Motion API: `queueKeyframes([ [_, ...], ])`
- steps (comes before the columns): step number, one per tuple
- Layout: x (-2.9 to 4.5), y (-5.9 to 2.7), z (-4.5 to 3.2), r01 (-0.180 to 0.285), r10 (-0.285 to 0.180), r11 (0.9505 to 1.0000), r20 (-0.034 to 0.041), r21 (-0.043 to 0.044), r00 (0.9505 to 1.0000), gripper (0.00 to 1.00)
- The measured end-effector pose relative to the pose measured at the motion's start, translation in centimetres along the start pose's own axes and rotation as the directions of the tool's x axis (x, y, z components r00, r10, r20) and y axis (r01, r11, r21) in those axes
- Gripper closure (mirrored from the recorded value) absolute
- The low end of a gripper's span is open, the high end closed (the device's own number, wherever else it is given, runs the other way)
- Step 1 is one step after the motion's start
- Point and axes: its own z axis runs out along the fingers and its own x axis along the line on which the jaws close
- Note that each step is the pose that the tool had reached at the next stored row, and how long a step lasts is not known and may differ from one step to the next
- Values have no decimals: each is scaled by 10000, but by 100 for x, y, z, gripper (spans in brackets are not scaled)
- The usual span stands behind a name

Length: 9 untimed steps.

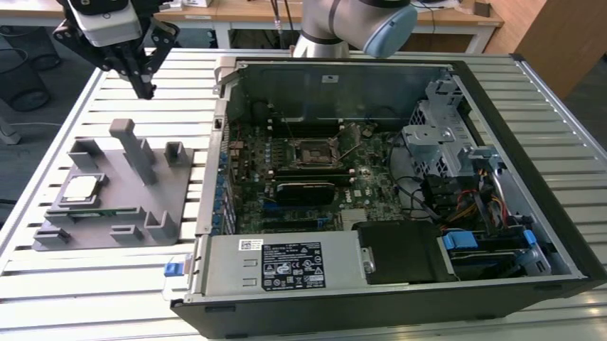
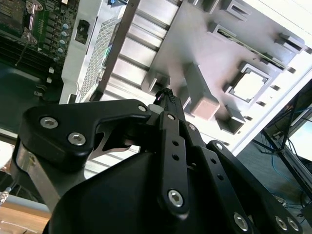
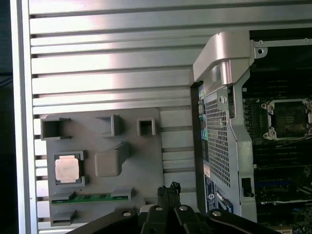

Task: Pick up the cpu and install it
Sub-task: 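Reach for the cpu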

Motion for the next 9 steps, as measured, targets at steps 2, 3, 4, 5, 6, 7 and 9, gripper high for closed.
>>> queueKeyframes([
  [2, 12, -1, 1, 0, 0, 10000, -4, 0, 10000, 89],
  [3, 18, -2, 2, 0, 0, 10000, -7, 1, 10000, 89],
  [4, 24, -2, 2, 0, 0, 10000, -9, 1, 10000, 89],
  [5, 30, -2, 3, 0, 0, 10000, -12, 1, 10000, 89],
  [6, 36, -3, 3, 0, 0, 10000, -14, 2, 10000, 89],
  [7, 42, -3, 4, 0, 0, 10000, -15, 1, 10000, 89],
  [9, 54, -4, 6, -1, 1, 10000, -19, 1, 10000, 89],
])
